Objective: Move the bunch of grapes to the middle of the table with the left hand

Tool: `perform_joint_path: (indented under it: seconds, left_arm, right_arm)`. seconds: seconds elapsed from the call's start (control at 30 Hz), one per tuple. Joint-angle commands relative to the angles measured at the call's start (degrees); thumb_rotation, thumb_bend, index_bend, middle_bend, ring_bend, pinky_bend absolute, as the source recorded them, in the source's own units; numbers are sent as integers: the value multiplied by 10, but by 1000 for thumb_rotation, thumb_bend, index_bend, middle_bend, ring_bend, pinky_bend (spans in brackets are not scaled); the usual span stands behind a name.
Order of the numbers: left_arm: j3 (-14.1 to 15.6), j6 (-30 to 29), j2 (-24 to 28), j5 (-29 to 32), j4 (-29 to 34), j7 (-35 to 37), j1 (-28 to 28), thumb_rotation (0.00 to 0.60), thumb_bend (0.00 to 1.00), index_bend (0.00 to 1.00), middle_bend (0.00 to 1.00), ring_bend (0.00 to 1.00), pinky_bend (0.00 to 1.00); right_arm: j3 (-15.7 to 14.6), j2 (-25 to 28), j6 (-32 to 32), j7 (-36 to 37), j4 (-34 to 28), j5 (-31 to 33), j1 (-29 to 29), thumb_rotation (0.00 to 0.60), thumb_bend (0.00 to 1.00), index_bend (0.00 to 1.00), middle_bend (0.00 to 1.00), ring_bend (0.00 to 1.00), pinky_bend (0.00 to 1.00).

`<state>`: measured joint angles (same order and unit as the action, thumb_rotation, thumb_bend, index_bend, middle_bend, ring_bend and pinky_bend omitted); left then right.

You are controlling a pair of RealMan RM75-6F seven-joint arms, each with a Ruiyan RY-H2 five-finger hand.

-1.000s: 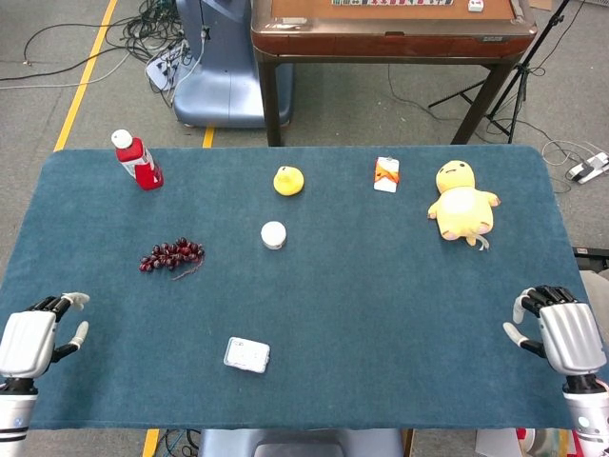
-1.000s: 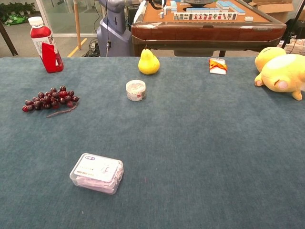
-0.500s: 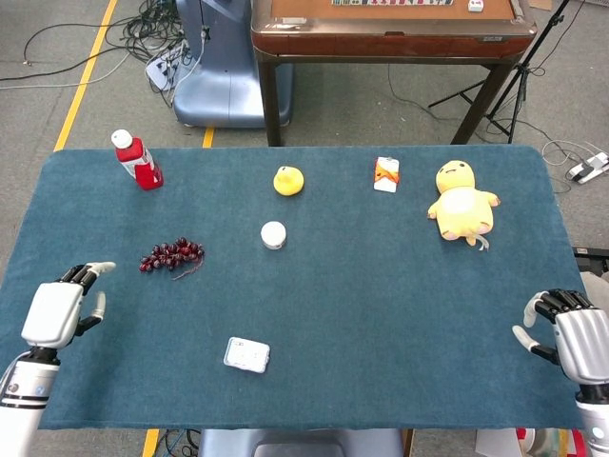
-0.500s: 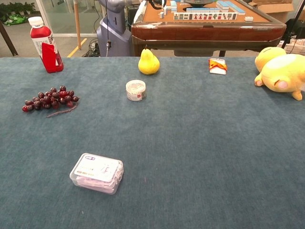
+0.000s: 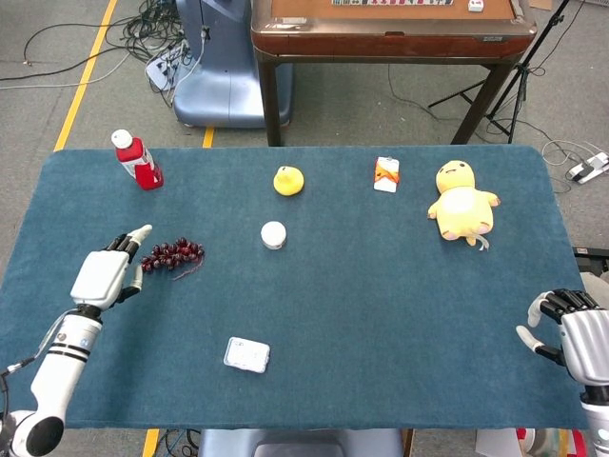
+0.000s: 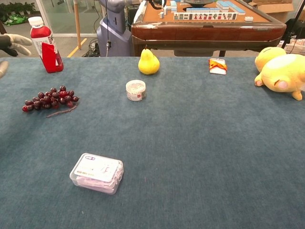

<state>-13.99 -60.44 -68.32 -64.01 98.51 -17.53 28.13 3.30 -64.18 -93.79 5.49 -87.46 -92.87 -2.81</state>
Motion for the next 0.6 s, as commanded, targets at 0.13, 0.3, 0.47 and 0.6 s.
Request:
perform_joint_path:
  seconds: [0.13, 0.3, 0.47, 0.6]
  left_arm:
    - [-9, 40, -39, 89, -28, -72, 57, 600, 717, 1, 48, 77, 268]
    - [-2, 55, -53, 149, -48, -109, 85, 600, 743, 45, 3, 49, 252]
    - [10, 43, -65, 197, -59, -152, 103, 600, 774, 46, 1, 49, 253]
    - [11, 49, -73, 244, -75, -172, 122, 600, 775, 22, 0, 29, 230]
  right_arm:
    - [1, 5, -4, 13, 2, -1, 2, 600, 132, 663, 558, 413, 428]
    - [1, 8, -5, 25, 5, 0, 3, 600, 132, 662, 558, 413, 428]
    - [2, 11, -2, 32, 5, 2, 3, 600, 131, 661, 557, 413, 428]
    - [1, 12, 0, 34, 5, 1, 2, 600, 132, 661, 557, 413, 428]
